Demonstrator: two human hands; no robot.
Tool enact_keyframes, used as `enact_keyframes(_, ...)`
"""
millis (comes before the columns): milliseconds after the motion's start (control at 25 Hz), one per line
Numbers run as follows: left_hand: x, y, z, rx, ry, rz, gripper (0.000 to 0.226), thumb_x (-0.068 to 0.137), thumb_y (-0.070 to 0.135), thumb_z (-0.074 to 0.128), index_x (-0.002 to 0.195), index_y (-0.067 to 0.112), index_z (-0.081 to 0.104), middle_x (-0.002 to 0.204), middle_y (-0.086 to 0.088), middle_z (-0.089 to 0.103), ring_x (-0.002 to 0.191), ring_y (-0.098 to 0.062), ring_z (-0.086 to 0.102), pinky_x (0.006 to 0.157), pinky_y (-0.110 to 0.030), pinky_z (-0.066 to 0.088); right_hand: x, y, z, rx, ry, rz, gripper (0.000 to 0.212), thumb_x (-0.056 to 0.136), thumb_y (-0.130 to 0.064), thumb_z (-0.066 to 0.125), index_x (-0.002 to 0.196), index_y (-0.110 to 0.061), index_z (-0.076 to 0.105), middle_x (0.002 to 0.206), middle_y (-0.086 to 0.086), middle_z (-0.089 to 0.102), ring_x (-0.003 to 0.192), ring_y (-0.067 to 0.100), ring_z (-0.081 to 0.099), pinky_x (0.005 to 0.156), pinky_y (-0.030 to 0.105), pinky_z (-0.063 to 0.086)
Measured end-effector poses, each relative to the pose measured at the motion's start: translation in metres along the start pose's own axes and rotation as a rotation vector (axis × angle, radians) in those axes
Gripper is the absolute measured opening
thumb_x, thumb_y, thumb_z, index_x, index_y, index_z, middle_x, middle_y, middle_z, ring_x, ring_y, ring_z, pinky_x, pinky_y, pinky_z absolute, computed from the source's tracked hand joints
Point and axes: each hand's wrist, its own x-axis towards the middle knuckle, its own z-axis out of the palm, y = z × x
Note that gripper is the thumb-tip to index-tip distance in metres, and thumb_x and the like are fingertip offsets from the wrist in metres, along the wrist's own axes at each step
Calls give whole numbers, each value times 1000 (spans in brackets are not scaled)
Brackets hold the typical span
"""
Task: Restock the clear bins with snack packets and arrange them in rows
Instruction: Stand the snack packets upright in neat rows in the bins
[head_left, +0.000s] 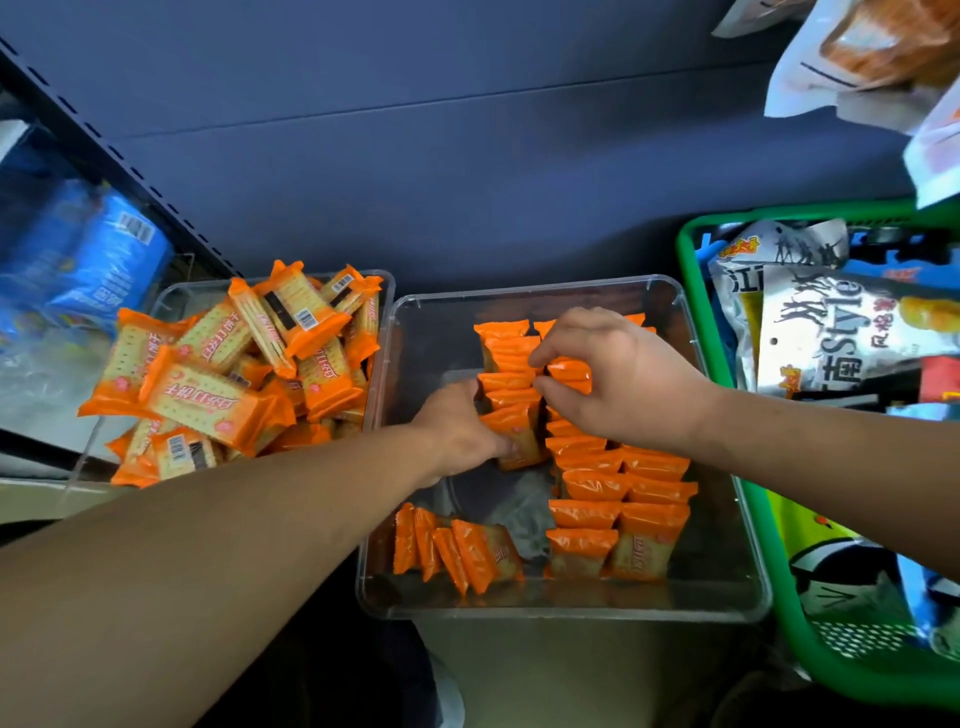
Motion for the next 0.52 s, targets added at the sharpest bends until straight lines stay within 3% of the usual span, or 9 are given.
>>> enact_keyframes(120, 1, 1, 6, -76, 4, 19, 45, 73, 20, 92, 111, 25, 68, 102, 6, 75, 97, -15, 71, 90, -31, 58, -3, -3, 1, 30, -10, 2, 21, 94, -28, 70, 113, -21, 75, 110, -3, 67, 109, 19, 62, 93, 42, 56)
enact_keyframes(280, 2, -3, 12, 3, -44, -29, 50, 64, 38, 94, 107, 28, 71, 98, 8, 77, 95, -13, 72, 91, -35, 60, -3, -3, 0, 31, -43, 15, 20, 96, -29, 67, 114, -24, 74, 113, -6, 68, 109, 15, 62, 89, 40, 58)
enact_keyframes(520, 2, -6, 22, -140, 40, 31, 26, 75, 24, 90, 96, 26, 74, 90, 6, 78, 91, -14, 74, 92, -43, 61, -4, 2, -4, 37, -72, 51, 21, 98, -29, 67, 117, -25, 74, 118, -8, 69, 112, 11, 62, 96, 35, 57)
